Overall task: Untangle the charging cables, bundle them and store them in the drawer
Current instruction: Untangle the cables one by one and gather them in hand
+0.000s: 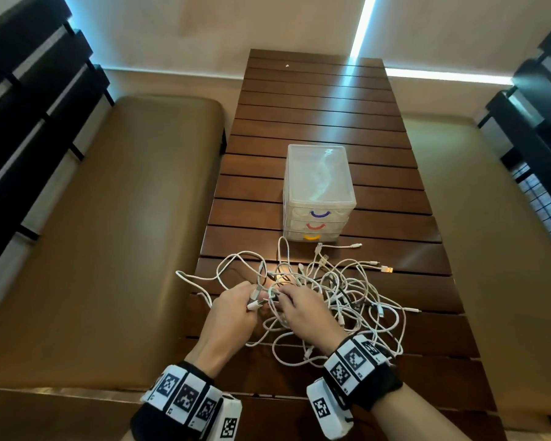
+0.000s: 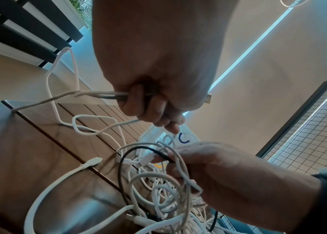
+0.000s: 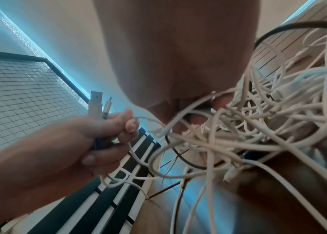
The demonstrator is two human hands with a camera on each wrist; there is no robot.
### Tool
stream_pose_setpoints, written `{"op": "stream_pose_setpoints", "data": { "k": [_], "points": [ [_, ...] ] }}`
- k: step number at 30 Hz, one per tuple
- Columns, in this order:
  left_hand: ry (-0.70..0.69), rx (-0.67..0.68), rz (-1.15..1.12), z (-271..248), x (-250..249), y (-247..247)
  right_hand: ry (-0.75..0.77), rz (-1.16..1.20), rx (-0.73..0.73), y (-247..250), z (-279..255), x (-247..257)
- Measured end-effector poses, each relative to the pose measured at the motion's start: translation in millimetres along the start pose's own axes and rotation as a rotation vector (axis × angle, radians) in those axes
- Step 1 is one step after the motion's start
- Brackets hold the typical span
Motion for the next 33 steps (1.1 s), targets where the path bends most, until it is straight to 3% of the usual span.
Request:
{"op": "stream_pose_setpoints", "data": {
  "k": [4, 15, 21, 25, 27, 30, 33],
  "points": [
    [0.001, 0.006, -0.008, -1.1, 4.7, 0.2, -0.002, 0.14, 0.075, 9.8, 0.0, -1.3],
    [-0.027, 0.003, -0.097, -4.4, 11.6, 0.8, 0.0, 0.016, -0.099, 10.0, 0.3, -0.2],
    [-0.06, -0.082, -0.121, -5.4, 24.6, 6.8, -0.037, -0.007, -0.114, 7.6, 0.8, -2.7],
    [-0.058, -0.105, -0.178, -5.7, 25.4, 8.2, 0.074, -0.003, -0.133, 12.1, -2.4, 0.1],
    [-0.03, -0.173, -0.278, -3.5, 30.1, 10.9, 0.157, -0.025, -0.081, 13.4, -5.5, 0.8],
    [0.08, -0.411, -0.55, 2.5, 34.2, 27.4, 0.204, -0.152, 0.009, 13.0, -9.6, -1.1],
    [0.12, -0.563, -0.482, 8.3, 44.5, 55.8, 0.192, -0.189, 0.001, 9.8, -11.6, -3.5]
  ]
}}
Point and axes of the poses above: each hand's wrist, its own z-axis towards the middle knuckle, its own y-axis out of the back of the hand, x = y × z, the point moved 2 cm from there along z, towards the middle knuckle, and after that the axes turned 12 degrees about -z, right-handed, at the moved point
